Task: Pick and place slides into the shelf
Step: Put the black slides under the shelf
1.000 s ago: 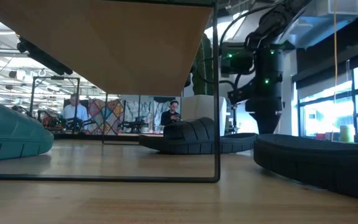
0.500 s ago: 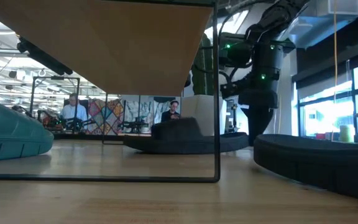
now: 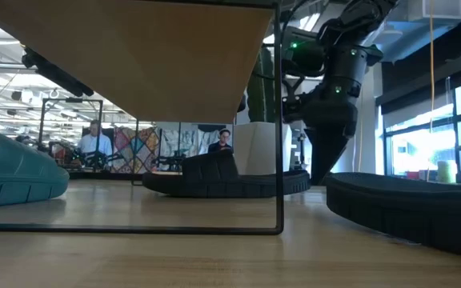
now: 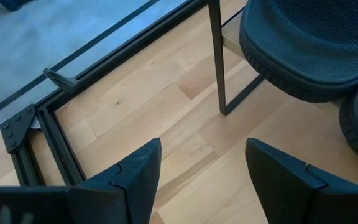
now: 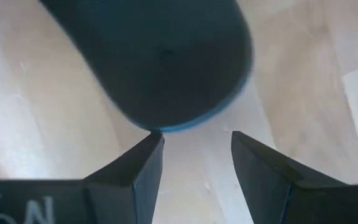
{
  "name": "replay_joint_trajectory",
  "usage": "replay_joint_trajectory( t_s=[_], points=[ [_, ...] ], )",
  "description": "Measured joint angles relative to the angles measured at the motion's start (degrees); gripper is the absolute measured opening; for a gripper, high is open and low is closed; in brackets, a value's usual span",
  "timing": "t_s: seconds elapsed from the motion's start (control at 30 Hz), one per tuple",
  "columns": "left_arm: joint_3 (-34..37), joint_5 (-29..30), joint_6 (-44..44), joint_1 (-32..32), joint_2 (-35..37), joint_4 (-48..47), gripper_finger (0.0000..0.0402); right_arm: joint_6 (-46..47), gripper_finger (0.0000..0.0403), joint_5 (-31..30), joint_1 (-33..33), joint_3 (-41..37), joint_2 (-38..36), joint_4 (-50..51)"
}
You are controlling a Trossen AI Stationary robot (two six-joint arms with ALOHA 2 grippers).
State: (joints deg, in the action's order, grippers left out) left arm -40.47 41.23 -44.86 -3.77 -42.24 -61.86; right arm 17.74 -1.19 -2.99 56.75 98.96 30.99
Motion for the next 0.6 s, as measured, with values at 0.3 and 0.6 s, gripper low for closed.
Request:
replay_joint_trajectory(
  t_s=[0.3,0.6],
  points=[
    [0.0,0.0,0.0,0.0,0.0,0.0,0.0225,-0.3,0.0189,0.0,2.0,0.0,0.0,-5.0],
    [0.0,-0.6,0.0,0.0,0.0,0.0,0.0225,-0.2,0.0189,0.0,2.9,0.0,-0.5,-6.4]
  ],
)
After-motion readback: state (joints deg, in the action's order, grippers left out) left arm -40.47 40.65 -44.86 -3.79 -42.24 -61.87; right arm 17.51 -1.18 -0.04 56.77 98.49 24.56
